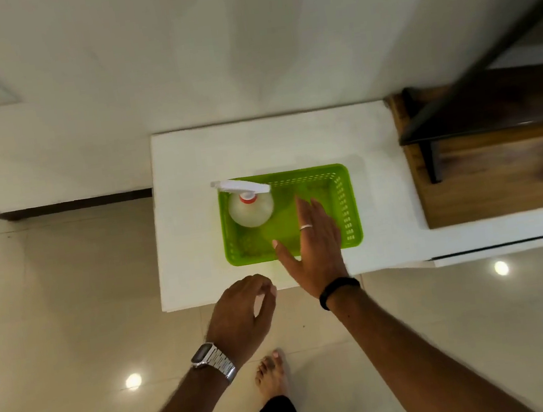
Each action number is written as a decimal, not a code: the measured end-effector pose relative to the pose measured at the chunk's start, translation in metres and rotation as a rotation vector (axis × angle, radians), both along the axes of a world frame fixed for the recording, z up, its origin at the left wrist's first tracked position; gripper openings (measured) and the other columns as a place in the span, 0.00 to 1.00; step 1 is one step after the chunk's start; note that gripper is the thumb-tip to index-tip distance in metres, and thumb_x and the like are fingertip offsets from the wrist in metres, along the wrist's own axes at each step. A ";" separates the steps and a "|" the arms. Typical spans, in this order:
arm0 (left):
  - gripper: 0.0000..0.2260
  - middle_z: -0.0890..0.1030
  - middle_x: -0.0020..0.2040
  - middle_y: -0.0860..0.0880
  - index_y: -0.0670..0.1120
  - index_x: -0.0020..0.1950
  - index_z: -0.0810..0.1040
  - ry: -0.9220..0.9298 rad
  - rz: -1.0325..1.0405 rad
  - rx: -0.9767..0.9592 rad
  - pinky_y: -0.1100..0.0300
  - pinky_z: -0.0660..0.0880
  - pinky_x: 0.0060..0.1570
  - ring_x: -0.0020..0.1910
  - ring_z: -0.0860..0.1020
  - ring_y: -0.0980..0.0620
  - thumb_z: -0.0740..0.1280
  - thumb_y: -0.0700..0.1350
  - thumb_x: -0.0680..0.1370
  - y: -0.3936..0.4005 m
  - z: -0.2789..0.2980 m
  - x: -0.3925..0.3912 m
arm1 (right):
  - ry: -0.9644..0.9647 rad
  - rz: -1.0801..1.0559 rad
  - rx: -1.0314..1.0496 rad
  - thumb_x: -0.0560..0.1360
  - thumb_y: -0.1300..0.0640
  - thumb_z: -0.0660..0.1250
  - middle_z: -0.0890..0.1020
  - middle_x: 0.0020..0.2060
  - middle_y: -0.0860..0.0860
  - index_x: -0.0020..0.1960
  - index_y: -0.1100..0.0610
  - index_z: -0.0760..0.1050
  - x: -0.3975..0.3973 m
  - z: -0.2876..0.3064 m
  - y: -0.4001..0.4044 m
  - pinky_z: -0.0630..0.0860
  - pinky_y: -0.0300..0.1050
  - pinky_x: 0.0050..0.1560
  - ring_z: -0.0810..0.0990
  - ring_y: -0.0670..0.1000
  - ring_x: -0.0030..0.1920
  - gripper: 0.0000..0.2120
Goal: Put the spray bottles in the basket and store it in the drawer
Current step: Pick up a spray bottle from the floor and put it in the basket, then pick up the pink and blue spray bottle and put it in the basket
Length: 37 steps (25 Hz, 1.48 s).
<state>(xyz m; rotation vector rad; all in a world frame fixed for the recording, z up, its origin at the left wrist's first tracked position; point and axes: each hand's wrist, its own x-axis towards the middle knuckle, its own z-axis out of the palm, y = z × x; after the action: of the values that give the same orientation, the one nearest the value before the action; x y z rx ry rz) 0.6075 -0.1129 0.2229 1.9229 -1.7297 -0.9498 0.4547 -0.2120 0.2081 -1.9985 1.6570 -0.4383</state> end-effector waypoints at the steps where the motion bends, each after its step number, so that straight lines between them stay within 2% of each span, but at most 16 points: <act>1: 0.07 0.82 0.48 0.58 0.52 0.50 0.78 -0.011 -0.057 0.008 0.59 0.76 0.50 0.49 0.79 0.59 0.61 0.51 0.80 0.005 0.001 -0.006 | 0.025 0.040 -0.024 0.77 0.41 0.63 0.62 0.78 0.56 0.80 0.57 0.54 -0.013 0.004 0.011 0.51 0.59 0.76 0.53 0.56 0.80 0.38; 3: 0.11 0.82 0.51 0.59 0.53 0.53 0.78 -0.047 -0.139 0.044 0.62 0.73 0.52 0.52 0.80 0.58 0.58 0.54 0.80 0.012 0.000 -0.016 | 0.060 0.141 0.017 0.78 0.40 0.58 0.58 0.80 0.53 0.81 0.53 0.51 -0.034 0.006 0.034 0.47 0.59 0.77 0.49 0.53 0.81 0.36; 6: 0.17 0.81 0.60 0.54 0.50 0.61 0.77 -0.139 -0.298 0.080 0.61 0.72 0.59 0.59 0.79 0.54 0.56 0.56 0.80 0.018 -0.004 -0.048 | 0.141 0.221 0.127 0.79 0.38 0.53 0.54 0.81 0.53 0.81 0.51 0.47 -0.084 -0.003 0.081 0.49 0.63 0.77 0.48 0.53 0.81 0.35; 11: 0.35 0.73 0.73 0.45 0.42 0.74 0.70 -0.380 -0.564 0.233 0.51 0.70 0.71 0.72 0.73 0.45 0.49 0.62 0.76 0.032 -0.023 -0.108 | 0.329 0.226 0.343 0.78 0.40 0.56 0.49 0.81 0.56 0.81 0.52 0.43 -0.196 -0.031 0.182 0.47 0.67 0.76 0.49 0.57 0.80 0.38; 14: 0.41 0.68 0.77 0.41 0.41 0.78 0.64 -0.510 -0.636 0.305 0.48 0.66 0.75 0.76 0.67 0.43 0.46 0.65 0.73 0.050 -0.035 -0.153 | 0.378 0.121 0.439 0.77 0.40 0.56 0.48 0.81 0.57 0.81 0.53 0.44 -0.269 -0.043 0.237 0.46 0.68 0.74 0.49 0.58 0.80 0.39; 20: 0.40 0.67 0.78 0.40 0.40 0.77 0.65 -0.529 -0.837 0.254 0.46 0.67 0.73 0.76 0.67 0.41 0.47 0.64 0.74 0.081 -0.044 -0.311 | 0.392 -0.213 0.564 0.76 0.38 0.54 0.47 0.81 0.55 0.81 0.50 0.42 -0.421 -0.059 0.341 0.46 0.67 0.73 0.48 0.56 0.80 0.39; 26: 0.39 0.62 0.80 0.39 0.39 0.79 0.62 -0.517 -1.117 0.083 0.45 0.61 0.77 0.79 0.62 0.40 0.46 0.63 0.76 0.132 -0.057 -0.533 | 0.375 -0.575 0.616 0.77 0.37 0.55 0.50 0.81 0.55 0.81 0.50 0.44 -0.578 -0.062 0.449 0.51 0.66 0.73 0.51 0.56 0.80 0.39; 29: 0.35 0.60 0.81 0.41 0.41 0.80 0.60 -0.494 -1.233 0.000 0.46 0.59 0.78 0.80 0.59 0.42 0.50 0.60 0.79 0.158 -0.056 -0.634 | 0.368 -0.730 0.634 0.78 0.37 0.54 0.50 0.81 0.54 0.81 0.50 0.43 -0.643 -0.060 0.489 0.52 0.65 0.72 0.50 0.55 0.80 0.38; 33: 0.31 0.57 0.82 0.44 0.43 0.81 0.55 -0.468 -1.394 -0.084 0.49 0.55 0.79 0.82 0.54 0.45 0.57 0.56 0.82 0.190 -0.055 -0.752 | 0.315 -0.956 0.665 0.78 0.37 0.54 0.50 0.81 0.54 0.81 0.50 0.43 -0.712 -0.066 0.534 0.52 0.64 0.72 0.50 0.55 0.80 0.38; 37: 0.31 0.57 0.82 0.42 0.42 0.82 0.55 -0.482 -1.534 -0.137 0.48 0.54 0.79 0.82 0.55 0.43 0.58 0.55 0.83 0.206 -0.070 -0.835 | 0.251 -1.117 0.716 0.77 0.38 0.53 0.51 0.80 0.55 0.81 0.50 0.43 -0.752 -0.082 0.549 0.53 0.64 0.72 0.50 0.56 0.79 0.38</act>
<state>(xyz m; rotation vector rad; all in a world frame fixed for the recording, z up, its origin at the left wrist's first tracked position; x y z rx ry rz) -0.2270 0.0934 0.1528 0.4022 -3.4409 -0.6478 -0.2971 0.3367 0.1265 -0.5189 2.5070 0.0833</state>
